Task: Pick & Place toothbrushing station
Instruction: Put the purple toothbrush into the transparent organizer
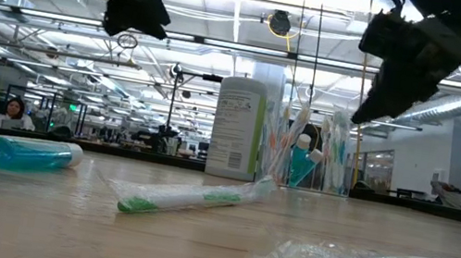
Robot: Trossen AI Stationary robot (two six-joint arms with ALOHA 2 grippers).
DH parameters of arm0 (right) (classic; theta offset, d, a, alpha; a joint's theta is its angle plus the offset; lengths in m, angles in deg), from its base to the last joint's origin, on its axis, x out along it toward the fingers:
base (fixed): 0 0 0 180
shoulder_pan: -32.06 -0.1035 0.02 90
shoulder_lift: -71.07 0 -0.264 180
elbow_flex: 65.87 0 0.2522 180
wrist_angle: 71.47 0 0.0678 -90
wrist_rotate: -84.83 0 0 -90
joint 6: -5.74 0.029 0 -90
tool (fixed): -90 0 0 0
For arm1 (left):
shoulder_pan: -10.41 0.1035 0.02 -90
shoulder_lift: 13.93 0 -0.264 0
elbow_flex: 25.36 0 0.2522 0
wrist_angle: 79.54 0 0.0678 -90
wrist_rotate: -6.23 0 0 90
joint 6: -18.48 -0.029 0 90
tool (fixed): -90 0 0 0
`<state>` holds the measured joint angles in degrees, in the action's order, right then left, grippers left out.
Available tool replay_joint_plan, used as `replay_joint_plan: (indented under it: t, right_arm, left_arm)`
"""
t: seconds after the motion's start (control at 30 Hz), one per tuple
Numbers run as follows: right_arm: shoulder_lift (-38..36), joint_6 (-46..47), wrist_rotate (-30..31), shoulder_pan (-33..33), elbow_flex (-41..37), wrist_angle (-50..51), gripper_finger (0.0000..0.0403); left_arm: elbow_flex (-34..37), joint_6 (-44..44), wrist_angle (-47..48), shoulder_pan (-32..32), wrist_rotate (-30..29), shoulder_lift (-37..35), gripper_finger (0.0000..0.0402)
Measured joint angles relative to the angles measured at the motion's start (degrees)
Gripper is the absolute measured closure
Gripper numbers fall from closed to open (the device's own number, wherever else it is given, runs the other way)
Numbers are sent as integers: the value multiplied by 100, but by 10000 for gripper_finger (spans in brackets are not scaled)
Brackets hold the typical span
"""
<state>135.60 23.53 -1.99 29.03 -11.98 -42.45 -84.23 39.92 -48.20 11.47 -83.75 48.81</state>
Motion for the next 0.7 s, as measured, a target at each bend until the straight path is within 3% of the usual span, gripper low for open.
replay_joint_plan:
  t: [0.4,0.53,0.7]
  right_arm:
    - [2,705,-44,-326,-439,11,403]
    - [2,701,-46,-326,-440,61,403]
    - [2,705,-46,-326,-440,155,403]
  left_arm:
    - [0,2336,1065,-991,55,0,263]
    - [4,2540,1429,-1188,58,0,263]
    - [4,2125,1496,-1314,56,0,263]
